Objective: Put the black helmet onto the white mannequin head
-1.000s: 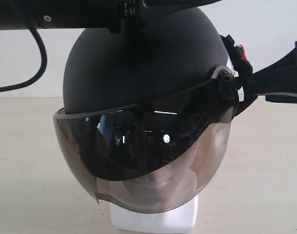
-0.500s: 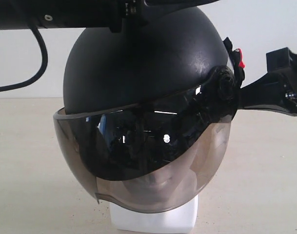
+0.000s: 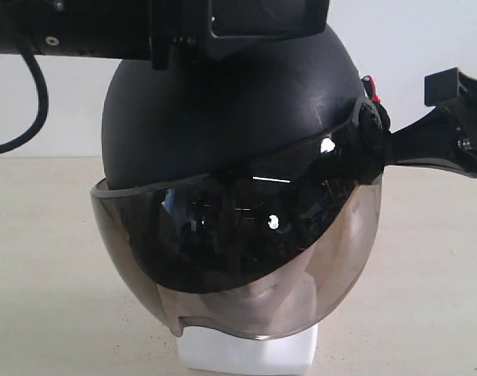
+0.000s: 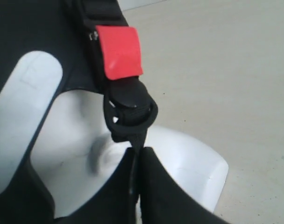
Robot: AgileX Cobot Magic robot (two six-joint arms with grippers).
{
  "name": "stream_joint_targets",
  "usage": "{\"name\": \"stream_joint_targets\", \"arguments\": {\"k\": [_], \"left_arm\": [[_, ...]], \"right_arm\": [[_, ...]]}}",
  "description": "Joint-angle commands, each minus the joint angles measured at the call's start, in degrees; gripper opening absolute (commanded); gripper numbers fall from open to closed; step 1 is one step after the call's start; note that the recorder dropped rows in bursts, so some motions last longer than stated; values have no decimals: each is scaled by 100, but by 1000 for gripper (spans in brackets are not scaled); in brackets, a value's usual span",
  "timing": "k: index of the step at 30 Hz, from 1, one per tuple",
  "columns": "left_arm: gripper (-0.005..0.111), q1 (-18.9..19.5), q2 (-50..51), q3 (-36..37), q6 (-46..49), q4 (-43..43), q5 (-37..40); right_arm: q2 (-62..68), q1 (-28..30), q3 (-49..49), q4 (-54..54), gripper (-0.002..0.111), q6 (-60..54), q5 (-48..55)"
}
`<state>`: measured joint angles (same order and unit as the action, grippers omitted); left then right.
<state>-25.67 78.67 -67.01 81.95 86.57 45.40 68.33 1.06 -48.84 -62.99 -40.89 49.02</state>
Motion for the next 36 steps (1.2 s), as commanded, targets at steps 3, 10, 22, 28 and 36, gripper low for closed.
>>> {"name": "stream_joint_targets", "arguments": {"k": [3, 10, 22, 28, 36], "left_arm": [[4, -35, -209, 94, -400, -365, -64], [4, -23, -351, 94, -452, -547, -122], [4, -23, -329, 105, -829, -1148, -503], [4, -23, -329, 105, -947, -1148, -477], [4, -23, -329, 105, -1046, -1148, -477]], "right_arm": [[166, 40, 14, 711, 0, 176, -629], [554, 40, 14, 634, 0, 115, -508], [554, 40, 14, 265, 0, -320, -504], [554, 40, 2, 213, 0, -488, -481], [554, 40, -398, 188, 0, -463, -335]]}}
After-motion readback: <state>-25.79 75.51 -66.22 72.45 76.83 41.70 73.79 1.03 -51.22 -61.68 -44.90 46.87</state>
